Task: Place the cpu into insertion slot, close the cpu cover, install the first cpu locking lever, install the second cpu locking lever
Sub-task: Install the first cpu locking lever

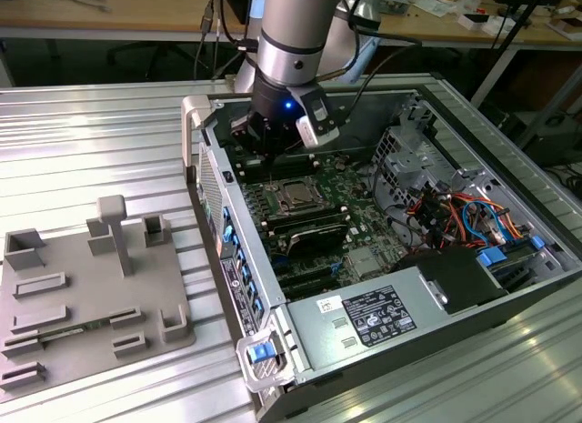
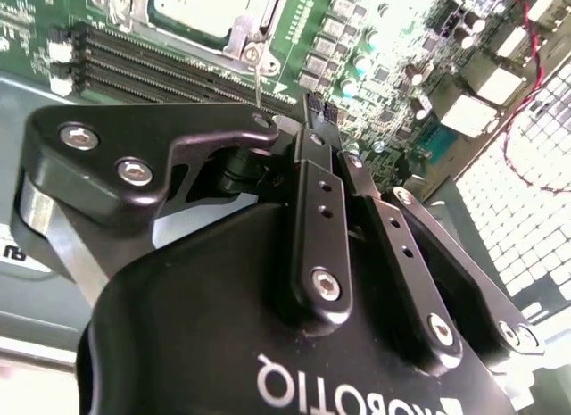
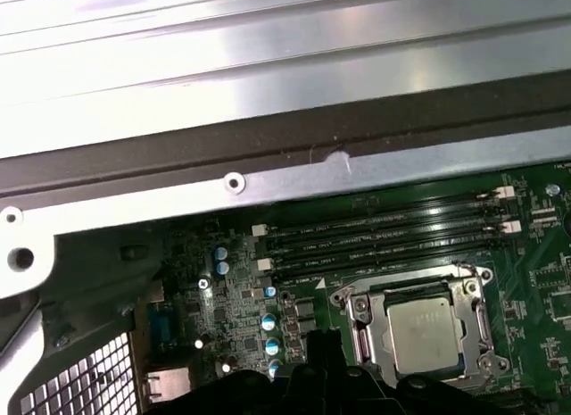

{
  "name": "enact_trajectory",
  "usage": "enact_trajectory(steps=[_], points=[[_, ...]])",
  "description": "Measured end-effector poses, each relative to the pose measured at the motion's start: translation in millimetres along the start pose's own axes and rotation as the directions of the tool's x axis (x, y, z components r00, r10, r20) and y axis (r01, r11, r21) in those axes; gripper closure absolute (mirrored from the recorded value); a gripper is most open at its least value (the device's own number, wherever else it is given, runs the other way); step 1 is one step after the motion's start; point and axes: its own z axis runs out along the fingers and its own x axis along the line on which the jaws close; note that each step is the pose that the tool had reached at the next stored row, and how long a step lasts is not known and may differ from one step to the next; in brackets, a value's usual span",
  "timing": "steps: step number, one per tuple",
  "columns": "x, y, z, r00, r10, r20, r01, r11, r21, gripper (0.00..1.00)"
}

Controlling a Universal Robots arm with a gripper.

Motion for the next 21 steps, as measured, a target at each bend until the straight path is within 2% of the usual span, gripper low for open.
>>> enact_trajectory(steps=[4, 5, 6, 7, 9, 21], points=[[0.9, 5.8, 0.7, 0.9996, -0.028, -0.0014, 0.028, 0.9996, -0.0006, 0.89], [0.9, 6.3, 0.9, 0.9989, -0.047, -0.0023, 0.047, 0.9989, -0.0011, 0.89], [-0.5, 7.6, 1.5, 0.9966, -0.082, -0.0041, 0.082, 0.9966, -0.0019, 0.89], [-2.7, 9.5, 2.0, 0.9949, -0.101, -0.0051, 0.101, 0.9949, -0.0023, 0.89], [-5.1, 10.3, 2.2, 0.9939, -0.11, -0.0055, 0.11, 0.9939, -0.0027, 0.89], [-32.8, 14.9, 5.4, 0.9877, -0.156, -0.0078, 0.156, 0.9878, -0.0039, 0.89]])
